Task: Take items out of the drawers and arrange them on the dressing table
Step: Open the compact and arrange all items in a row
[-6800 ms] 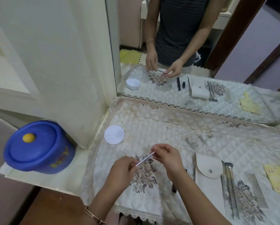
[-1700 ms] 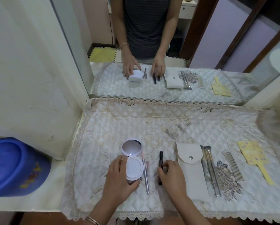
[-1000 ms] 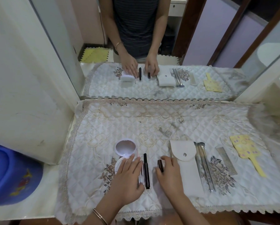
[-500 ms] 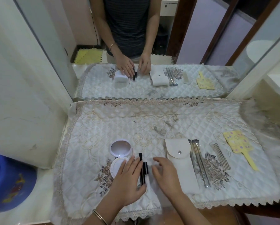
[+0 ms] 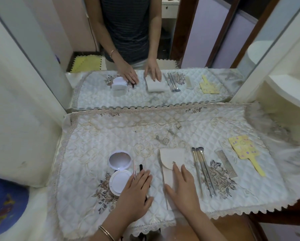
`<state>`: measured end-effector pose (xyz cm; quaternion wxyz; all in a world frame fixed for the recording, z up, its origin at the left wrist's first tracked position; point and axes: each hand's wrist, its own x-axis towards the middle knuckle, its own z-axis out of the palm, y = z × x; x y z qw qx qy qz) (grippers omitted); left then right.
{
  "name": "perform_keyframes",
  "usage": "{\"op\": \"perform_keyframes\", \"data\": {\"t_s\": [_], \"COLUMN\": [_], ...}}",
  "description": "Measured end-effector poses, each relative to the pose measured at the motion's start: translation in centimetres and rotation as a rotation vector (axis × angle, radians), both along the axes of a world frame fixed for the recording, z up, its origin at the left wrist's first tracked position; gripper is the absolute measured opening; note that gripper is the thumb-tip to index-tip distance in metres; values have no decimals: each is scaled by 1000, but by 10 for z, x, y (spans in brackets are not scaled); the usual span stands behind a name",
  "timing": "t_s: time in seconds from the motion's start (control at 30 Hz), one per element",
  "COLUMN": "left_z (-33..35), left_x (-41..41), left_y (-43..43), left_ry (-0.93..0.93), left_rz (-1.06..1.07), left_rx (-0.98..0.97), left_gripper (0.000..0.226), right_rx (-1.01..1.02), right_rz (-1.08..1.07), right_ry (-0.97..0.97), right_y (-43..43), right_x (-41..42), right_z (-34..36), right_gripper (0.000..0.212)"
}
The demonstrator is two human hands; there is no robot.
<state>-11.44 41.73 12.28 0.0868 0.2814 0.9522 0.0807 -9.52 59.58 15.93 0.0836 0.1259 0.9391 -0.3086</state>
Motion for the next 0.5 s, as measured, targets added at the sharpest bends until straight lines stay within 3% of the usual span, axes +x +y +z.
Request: {"op": "perform_keyframes", "data": {"t_s": [0.33,0.5], "left_z": [-5,10], "left_x": [3,-2], "left_y": [4,24], "left_ry": [145,223], "left_rz": [40,146], "left_rx": [173,357], "left_gripper": [71,46], "right_rx": [-129,-66], "right_rz": [82,-69], "right_ry": [23,149], "right_y": [-20,18], "right_x": [4,0], "right_z": [0,5], "right_gripper": [57,45]}}
